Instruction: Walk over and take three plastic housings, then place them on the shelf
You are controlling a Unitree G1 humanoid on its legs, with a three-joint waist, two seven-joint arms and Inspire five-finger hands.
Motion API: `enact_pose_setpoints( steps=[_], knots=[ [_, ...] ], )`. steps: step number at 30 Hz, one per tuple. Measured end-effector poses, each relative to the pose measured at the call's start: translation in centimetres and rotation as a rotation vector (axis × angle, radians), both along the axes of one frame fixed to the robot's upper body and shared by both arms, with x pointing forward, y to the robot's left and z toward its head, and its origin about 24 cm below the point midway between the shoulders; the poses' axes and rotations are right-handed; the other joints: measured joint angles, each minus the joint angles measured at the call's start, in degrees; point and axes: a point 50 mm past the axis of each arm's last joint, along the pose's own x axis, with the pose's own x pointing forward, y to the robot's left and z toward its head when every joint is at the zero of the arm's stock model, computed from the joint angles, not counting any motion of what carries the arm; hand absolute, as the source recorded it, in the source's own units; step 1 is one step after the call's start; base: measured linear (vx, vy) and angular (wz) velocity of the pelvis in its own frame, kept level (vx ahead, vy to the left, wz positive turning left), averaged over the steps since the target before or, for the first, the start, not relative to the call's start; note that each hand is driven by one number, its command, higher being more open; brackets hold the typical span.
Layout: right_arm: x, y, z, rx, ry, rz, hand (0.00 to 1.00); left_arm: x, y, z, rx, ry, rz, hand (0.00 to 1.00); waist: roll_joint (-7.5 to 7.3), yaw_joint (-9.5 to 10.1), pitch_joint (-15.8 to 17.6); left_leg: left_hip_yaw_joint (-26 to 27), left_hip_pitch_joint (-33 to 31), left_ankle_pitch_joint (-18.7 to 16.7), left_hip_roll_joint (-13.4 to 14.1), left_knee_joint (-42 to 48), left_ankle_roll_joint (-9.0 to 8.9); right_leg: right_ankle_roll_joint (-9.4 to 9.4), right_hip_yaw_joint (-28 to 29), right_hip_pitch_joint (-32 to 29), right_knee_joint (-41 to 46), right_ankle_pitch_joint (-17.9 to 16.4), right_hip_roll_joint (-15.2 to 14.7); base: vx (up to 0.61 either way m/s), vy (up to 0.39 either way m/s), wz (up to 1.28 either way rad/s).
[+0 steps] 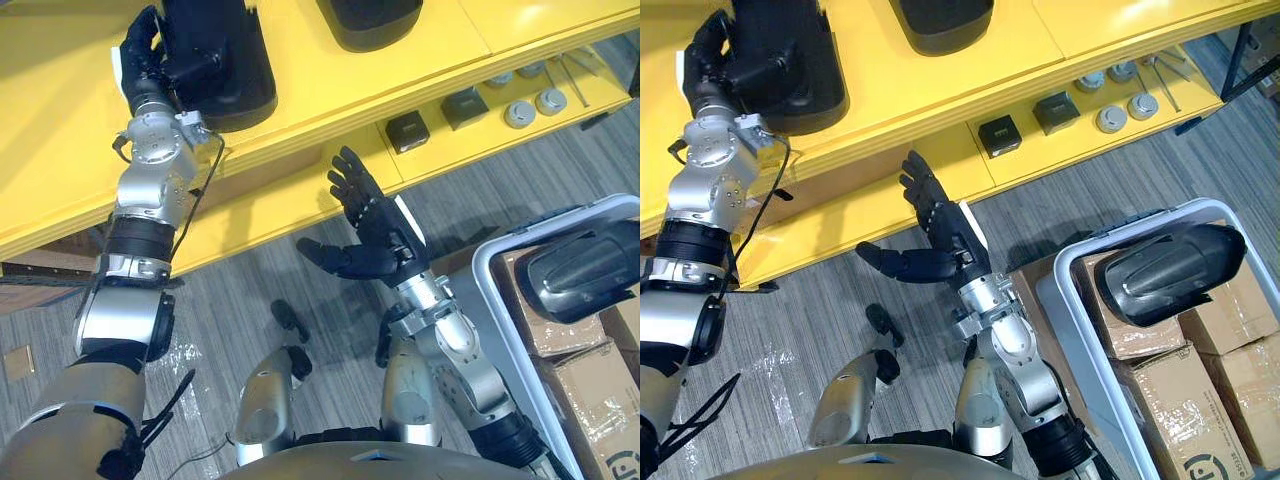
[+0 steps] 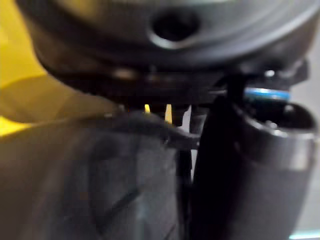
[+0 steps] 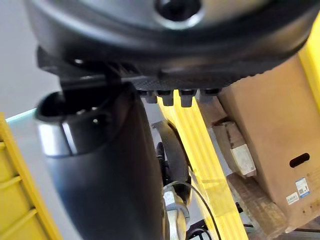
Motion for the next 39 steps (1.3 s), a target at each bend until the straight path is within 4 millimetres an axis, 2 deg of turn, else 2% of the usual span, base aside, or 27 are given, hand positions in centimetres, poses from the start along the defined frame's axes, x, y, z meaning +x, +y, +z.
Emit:
enact_pose_setpoints(
  steps=[8,12,17,19,20,24,27,30,32,33,37,39],
  knots=[
    [-0.6,0.5,-0.1,0.007,0.007,0.016,1.0,0.0,1.6,-1.0,0.004,0.098,0.035,1.0,0.15,-0.14,-0.89,0.24,2.33,0.5,-0.05,-1.09,0.27,0.31,-0.61,2.5,-1.51,0.56,0.53,0.02,0.004,-0.01],
    [-0.7,0.6,-0.4,-0.002,0.031,-0.002,1.0,0.0,2.4,-3.1,-0.01,0.188,0.045,1.0,0.2,-0.41,-4.15,0.24,3.49,1.08,-0.08,-2.41,0.44,0.48,-1.01,3.89,-2.6,0.71,1.06,0.06,-0.002,0.01],
    [-1.2,0.3,-1.3,-0.026,0.061,-0.022,1.0,-0.7,3.2,-6.1,-0.035,0.242,0.047,1.0,0.6,-1.29,-6.91,0.6,5.75,0.78,0.0,-3.18,-0.17,0.66,-1.17,6.43,-4.63,0.8,1.59,0.04,0.011,-0.04],
    [-1.4,0.1,-1.7,-0.032,0.076,-0.022,1.0,-0.8,3.1,-6.7,-0.064,0.228,0.001,1.0,0.93,-1.37,-7.51,0.78,6.78,0.75,-0.01,-3.74,-0.22,0.79,-1.31,7.57,-5.33,0.9,1.75,0.01,0.009,-0.02],
    [-1.5,-0.1,-2.1,-0.05,0.089,-0.026,1.0,-0.9,2.9,-7.0,-0.079,0.224,-0.04,1.0,1.19,-1.38,-8.88,0.86,7.08,0.71,-0.03,-4.19,-0.29,0.94,-1.48,8.02,-5.93,1.09,1.94,0.02,0.036,0.01],
    [-1.2,-0.6,-2.9,-0.139,0.078,-0.073,1.0,-1.2,1.8,-6.3,-0.043,0.175,-0.127,1.0,1.46,-1.09,-10.52,0.17,8.39,0.66,-0.07,-4.38,-0.38,1.14,-2.64,10.74,-7.59,1.6,2.28,0.03,0.033,0.09],
    [-1.0,-1.3,-2.9,-0.208,0.054,-0.127,1.0,-1.5,1.3,-5.3,0.014,0.114,-0.139,1.0,2.13,0.08,-12.52,-0.26,8.42,0.57,-0.08,-4.41,-0.51,1.22,-3.28,11.46,-8.64,1.91,2.44,0.02,0.028,0.07],
    [-0.5,-1.8,-3.0,-0.239,0.049,-0.144,1.0,-1.9,1.9,-4.1,0.161,0.056,-0.029,1.0,2.9,0.42,-14.09,-0.94,8.52,0.58,-0.08,-4.41,-0.53,1.29,-4.25,12.63,-9.54,2.42,2.62,0.02,0.023,0.12],
    [-0.1,-2.0,-2.9,-0.258,0.031,-0.142,1.0,-2.5,2.3,-2.4,0.277,-0.02,0.044,1.0,3.4,0.94,-14.48,-1.71,8.61,0.63,-0.1,-4.42,-0.57,1.33,-4.93,13.39,-10.1,2.57,2.73,0.0,0.02,0.16],
    [0.1,-2.3,-3.2,-0.275,0.035,-0.147,1.0,-3.1,2.3,-1.1,0.319,-0.102,0.081,1.0,3.7,2.02,-15.26,-2.13,8.56,0.63,-0.06,-4.46,-0.61,1.28,-5.52,13.98,-10.79,2.75,2.9,0.0,0.022,0.17],
    [0.8,-2.3,-4.3,-0.33,0.06,-0.184,1.0,-5.0,2.8,-0.5,0.38,-0.212,0.17,1.0,3.73,2.34,-16.86,-3.57,8.49,0.46,-0.14,-4.5,-0.86,1.35,-6.87,15.3,-12.2,2.81,3.2,0.0,0.013,0.18],
    [1.3,-2.7,-4.8,-0.372,0.068,-0.239,1.0,-6.9,3.1,-1.6,0.426,-0.261,0.25,1.0,3.96,3.32,-17.64,-4.25,8.35,0.47,-0.17,-4.52,-0.95,1.4,-7.52,15.74,-12.59,2.85,3.28,0.0,0.016,0.15]
  ],
)
